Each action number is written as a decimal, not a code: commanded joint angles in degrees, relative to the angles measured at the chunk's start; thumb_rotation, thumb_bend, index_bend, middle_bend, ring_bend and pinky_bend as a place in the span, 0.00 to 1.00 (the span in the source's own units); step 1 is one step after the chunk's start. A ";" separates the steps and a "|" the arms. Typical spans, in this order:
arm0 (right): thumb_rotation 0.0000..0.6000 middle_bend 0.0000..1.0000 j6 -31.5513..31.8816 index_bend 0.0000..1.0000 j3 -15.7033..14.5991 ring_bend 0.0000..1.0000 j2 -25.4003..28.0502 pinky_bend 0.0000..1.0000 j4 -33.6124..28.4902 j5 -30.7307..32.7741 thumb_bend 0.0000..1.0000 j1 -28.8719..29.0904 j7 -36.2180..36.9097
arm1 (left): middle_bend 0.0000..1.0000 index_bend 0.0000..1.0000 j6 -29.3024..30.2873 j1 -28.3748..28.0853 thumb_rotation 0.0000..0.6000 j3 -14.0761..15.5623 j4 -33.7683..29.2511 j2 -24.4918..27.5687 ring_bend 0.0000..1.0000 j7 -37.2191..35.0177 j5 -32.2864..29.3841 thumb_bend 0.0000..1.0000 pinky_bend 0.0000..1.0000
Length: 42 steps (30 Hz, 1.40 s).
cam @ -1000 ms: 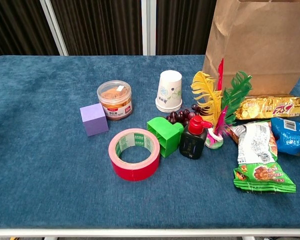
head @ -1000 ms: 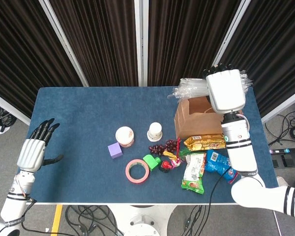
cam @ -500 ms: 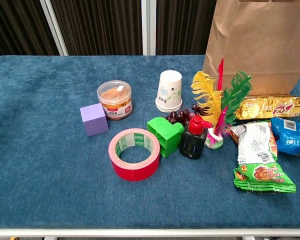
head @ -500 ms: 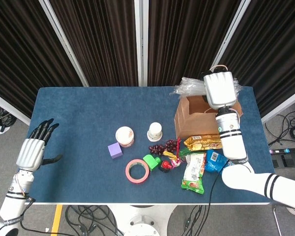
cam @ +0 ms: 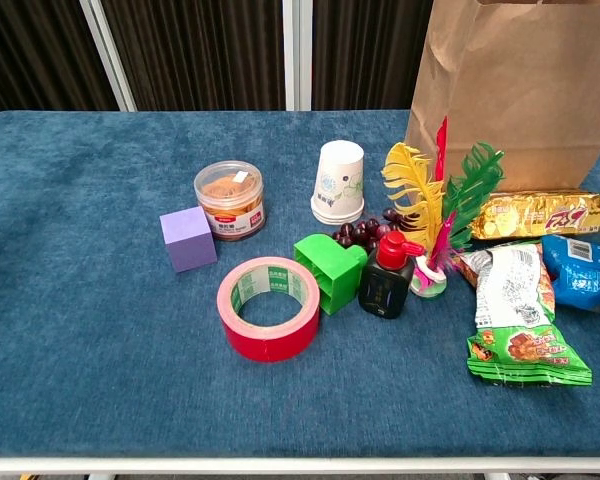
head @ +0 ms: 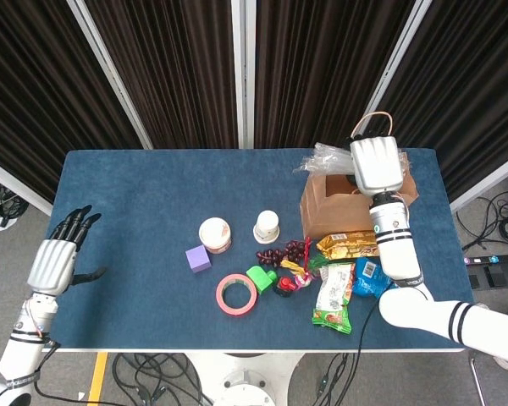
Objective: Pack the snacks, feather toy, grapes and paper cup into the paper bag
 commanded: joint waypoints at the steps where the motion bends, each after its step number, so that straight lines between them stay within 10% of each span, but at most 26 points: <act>1: 1.00 0.53 -0.69 0.67 0.36 0.41 0.00 0.49 -0.56 1.15 0.27 -0.48 1.77 | 0.14 0.16 -0.12 -0.16 1.00 -0.06 -0.21 0.01 0.05 0.32 0.06 0.14 0.18; 10: 1.00 0.53 -3.56 0.61 1.10 0.39 0.03 0.44 0.32 2.81 0.17 -0.90 6.49 | 0.14 0.16 -0.24 -0.10 1.00 0.03 -0.31 0.19 0.05 0.72 -0.13 0.14 0.18; 19: 1.00 0.23 -5.99 0.27 2.08 0.04 2.82 0.08 -1.13 0.42 0.00 -1.61 12.15 | 0.14 0.16 -0.38 -0.20 1.00 0.01 -0.14 -0.03 0.05 0.46 -0.17 0.14 0.18; 42: 1.00 0.15 -5.06 0.16 3.24 0.00 8.66 0.00 -8.75 3.72 0.00 -2.62 14.54 | 0.14 0.16 0.04 -0.35 1.00 -0.13 -0.43 -0.17 0.05 0.85 0.17 0.14 0.18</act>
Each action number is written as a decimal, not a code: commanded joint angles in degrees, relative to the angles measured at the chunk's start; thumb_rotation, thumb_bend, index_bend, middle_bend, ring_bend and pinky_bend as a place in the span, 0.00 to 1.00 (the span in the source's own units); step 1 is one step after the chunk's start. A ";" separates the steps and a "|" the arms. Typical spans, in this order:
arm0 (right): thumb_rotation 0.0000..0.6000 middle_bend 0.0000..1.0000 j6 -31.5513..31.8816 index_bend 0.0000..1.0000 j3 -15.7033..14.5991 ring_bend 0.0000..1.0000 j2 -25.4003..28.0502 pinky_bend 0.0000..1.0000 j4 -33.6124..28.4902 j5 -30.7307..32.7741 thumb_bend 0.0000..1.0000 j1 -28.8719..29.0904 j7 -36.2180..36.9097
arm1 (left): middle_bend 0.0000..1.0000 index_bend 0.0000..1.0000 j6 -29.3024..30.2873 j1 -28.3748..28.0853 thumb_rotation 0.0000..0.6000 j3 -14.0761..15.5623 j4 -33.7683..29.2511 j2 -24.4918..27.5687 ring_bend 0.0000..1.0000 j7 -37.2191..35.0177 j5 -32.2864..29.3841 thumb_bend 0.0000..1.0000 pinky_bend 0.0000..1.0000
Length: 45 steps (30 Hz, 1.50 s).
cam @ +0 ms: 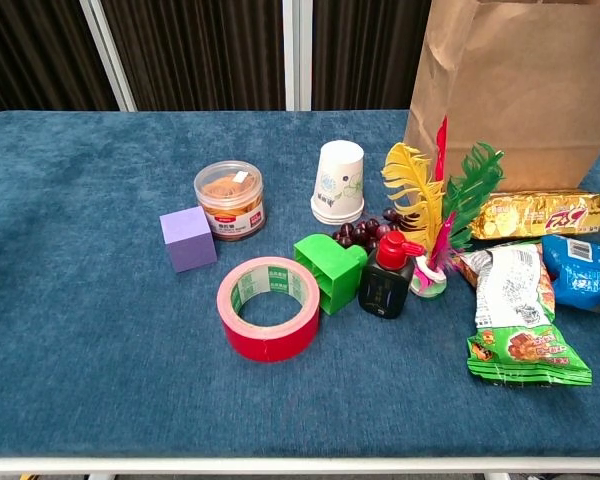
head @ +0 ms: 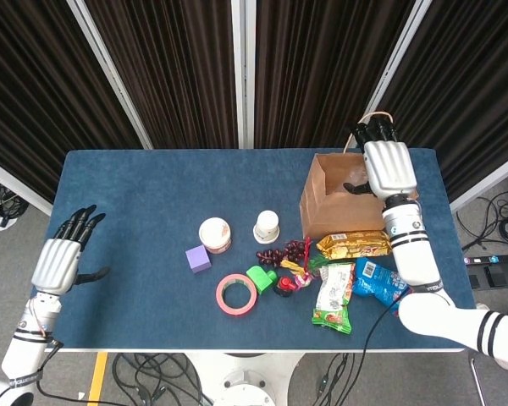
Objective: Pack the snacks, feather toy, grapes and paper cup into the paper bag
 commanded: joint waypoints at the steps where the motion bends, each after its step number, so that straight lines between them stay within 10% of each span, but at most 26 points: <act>1: 1.00 0.15 0.82 0.16 0.29 0.00 0.78 0.00 -0.81 -1.78 0.00 -0.19 0.97 | 0.14 0.16 0.04 -0.01 1.00 -0.08 0.03 -0.03 0.05 -0.04 -0.06 0.14 0.18; 18: 1.00 0.18 8.11 0.16 -1.76 0.00 1.77 0.00 -13.78 -26.24 0.00 -0.89 1.64 | 0.14 0.16 0.88 -0.06 1.00 -0.31 -0.89 0.41 0.05 0.97 0.42 0.14 0.18; 35: 1.00 0.21 14.44 0.16 -26.41 0.07 7.52 0.11 -27.24 -38.06 0.00 -18.56 -19.16 | 0.14 0.16 2.37 0.67 1.00 -0.09 -1.87 0.64 0.05 0.93 1.12 0.14 0.18; 45: 1.00 0.23 20.77 0.16 -28.00 0.07 -2.34 0.11 -14.18 -33.68 0.00 -30.07 -5.19 | 0.14 0.16 2.39 0.75 1.00 0.10 -1.41 0.62 0.05 0.00 1.43 0.14 0.18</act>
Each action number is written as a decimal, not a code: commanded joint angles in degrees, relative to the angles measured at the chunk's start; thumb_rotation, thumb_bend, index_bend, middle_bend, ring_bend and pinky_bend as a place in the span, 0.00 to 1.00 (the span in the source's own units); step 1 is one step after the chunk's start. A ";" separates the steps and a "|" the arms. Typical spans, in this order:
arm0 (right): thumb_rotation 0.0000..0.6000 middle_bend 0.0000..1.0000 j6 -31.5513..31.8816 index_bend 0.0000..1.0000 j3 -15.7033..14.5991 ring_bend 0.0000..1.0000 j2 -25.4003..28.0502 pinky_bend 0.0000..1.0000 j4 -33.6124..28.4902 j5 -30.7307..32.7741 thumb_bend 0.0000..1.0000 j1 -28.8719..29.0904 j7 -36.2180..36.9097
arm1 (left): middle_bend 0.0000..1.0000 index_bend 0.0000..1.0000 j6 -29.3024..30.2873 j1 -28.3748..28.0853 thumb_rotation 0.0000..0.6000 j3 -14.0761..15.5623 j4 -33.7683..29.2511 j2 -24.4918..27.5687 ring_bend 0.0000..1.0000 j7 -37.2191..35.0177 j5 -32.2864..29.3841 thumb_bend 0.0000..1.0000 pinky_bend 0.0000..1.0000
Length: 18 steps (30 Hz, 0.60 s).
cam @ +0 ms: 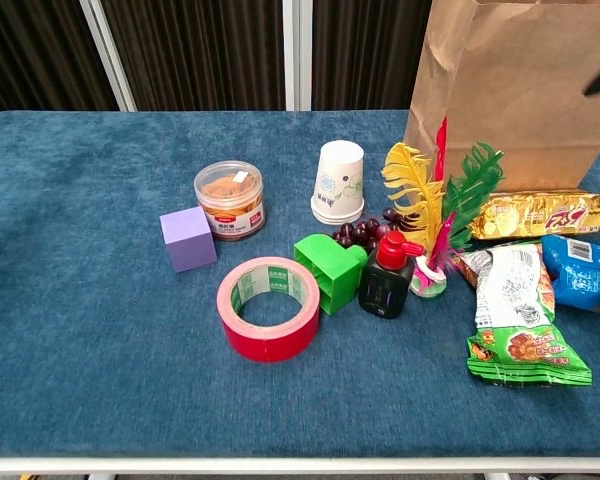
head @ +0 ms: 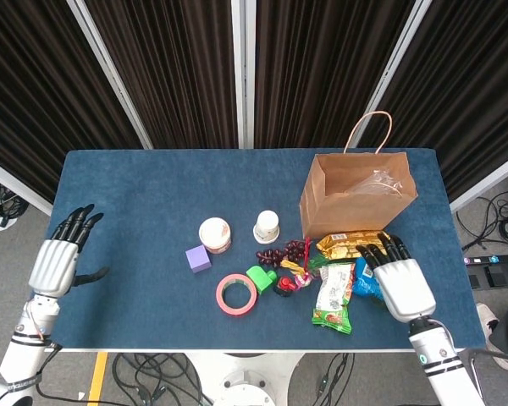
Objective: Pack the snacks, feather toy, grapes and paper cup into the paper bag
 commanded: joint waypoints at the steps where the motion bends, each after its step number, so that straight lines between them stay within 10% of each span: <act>1: 1.00 0.23 3.19 0.16 0.48 0.07 -5.86 0.11 7.11 2.18 0.00 -4.58 5.43 | 0.14 0.16 0.33 0.17 1.00 -0.03 0.03 0.05 0.05 -0.38 0.05 0.14 0.18; 18: 1.00 0.22 1.01 0.16 6.79 0.07 -16.34 0.11 18.43 11.47 0.00 -7.50 7.41 | 0.14 0.16 0.85 0.88 1.00 0.43 1.83 -0.23 0.05 -1.89 0.28 0.14 0.18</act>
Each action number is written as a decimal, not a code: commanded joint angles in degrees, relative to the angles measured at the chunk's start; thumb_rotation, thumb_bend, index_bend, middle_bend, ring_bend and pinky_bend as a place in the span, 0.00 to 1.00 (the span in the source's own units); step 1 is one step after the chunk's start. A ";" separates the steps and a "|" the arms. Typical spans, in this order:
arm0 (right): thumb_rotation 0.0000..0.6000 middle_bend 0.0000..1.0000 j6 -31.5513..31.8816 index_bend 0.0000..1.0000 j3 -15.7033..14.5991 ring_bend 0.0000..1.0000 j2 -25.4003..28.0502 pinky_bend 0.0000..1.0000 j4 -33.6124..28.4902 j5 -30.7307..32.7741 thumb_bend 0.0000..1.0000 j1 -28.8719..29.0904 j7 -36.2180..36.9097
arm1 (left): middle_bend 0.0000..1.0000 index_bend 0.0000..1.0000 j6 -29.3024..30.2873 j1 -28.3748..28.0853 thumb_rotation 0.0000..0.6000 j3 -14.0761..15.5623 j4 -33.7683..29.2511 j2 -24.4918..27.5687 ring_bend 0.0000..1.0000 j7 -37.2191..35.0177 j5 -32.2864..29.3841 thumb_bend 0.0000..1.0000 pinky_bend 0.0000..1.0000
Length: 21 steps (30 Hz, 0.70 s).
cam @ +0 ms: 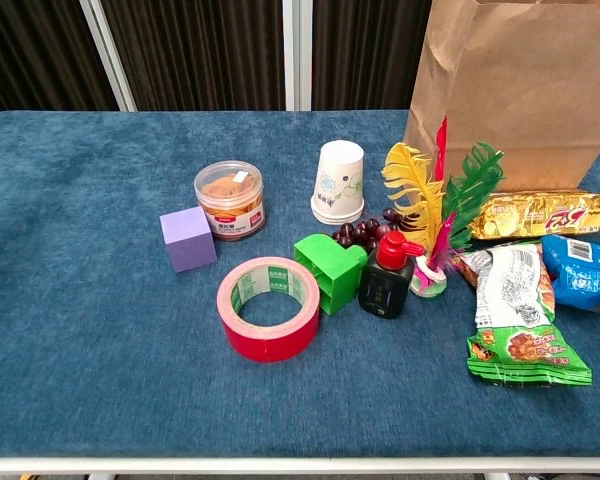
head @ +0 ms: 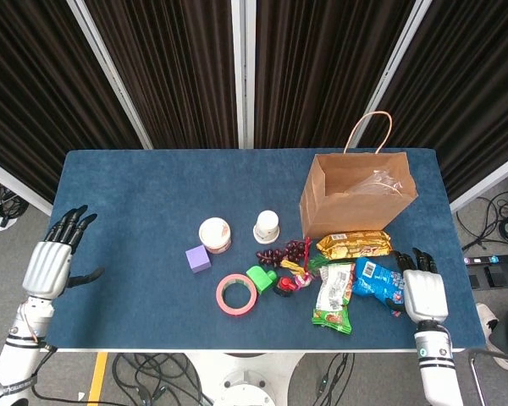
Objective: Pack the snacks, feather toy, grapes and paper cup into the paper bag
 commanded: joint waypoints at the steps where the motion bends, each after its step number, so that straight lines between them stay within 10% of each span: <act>1: 1.00 0.22 -0.98 0.16 0.81 0.07 -1.02 0.11 1.10 1.25 0.00 0.02 -0.22 | 0.14 0.16 -0.04 0.07 1.00 0.11 0.29 -0.15 0.05 0.10 0.03 0.14 0.18; 21: 1.00 0.20 -6.10 0.16 3.05 0.06 -5.54 0.06 6.75 6.21 0.00 0.07 -0.18 | 0.14 0.16 -0.37 0.16 1.00 0.94 1.57 -0.47 0.05 1.50 0.92 0.14 0.18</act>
